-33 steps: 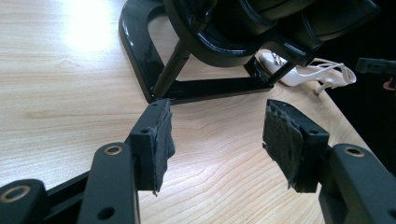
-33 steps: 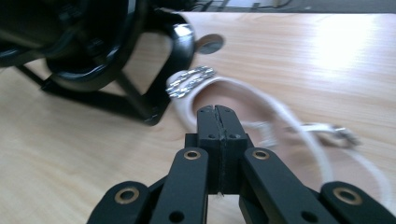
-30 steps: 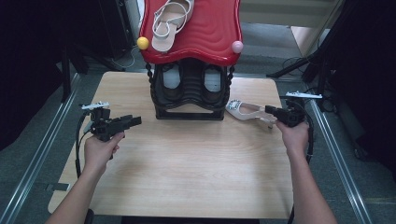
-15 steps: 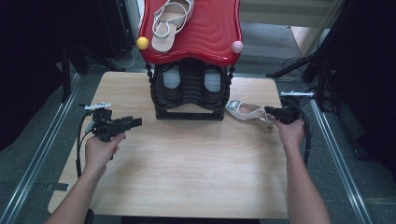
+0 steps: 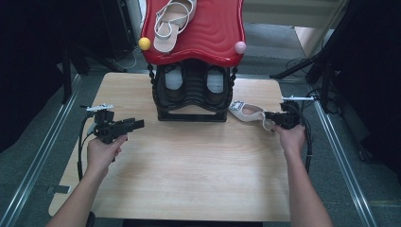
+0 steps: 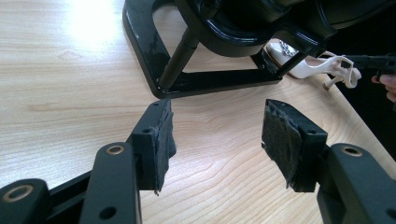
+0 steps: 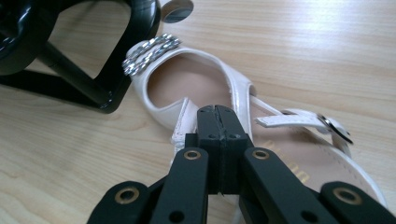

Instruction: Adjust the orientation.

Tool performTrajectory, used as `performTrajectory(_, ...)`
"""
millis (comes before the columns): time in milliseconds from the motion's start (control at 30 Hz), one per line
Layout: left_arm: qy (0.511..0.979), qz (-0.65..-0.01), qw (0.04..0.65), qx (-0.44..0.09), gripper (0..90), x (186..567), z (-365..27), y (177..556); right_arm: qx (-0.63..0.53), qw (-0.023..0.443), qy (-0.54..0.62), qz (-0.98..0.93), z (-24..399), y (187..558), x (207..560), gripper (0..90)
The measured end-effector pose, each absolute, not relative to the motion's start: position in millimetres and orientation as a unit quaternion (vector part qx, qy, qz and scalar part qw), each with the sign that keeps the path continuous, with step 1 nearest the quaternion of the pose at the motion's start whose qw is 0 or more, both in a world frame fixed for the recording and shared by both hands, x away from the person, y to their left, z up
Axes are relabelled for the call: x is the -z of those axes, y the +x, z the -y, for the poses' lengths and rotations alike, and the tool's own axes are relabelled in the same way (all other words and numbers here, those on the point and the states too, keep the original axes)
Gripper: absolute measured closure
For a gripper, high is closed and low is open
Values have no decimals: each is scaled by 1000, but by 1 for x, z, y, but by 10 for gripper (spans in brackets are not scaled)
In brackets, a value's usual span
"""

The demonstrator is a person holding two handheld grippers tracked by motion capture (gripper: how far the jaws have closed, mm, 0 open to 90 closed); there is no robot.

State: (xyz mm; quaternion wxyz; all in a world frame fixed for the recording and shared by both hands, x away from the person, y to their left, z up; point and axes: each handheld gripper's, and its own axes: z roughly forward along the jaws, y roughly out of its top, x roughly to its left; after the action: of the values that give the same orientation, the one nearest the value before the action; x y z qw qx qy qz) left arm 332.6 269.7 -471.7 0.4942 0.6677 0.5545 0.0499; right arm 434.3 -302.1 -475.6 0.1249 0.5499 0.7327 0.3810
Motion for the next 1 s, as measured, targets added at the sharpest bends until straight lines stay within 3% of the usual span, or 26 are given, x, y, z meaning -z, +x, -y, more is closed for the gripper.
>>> performTrajectory(733,667,-553,497,-50,436,472,-270,333,-407,82,548,-726,260,417,483,900)
performTrajectory(1000,667,-552,498,-50,436,472,-270,332,-416,91,554,-716,264,417,482,900)
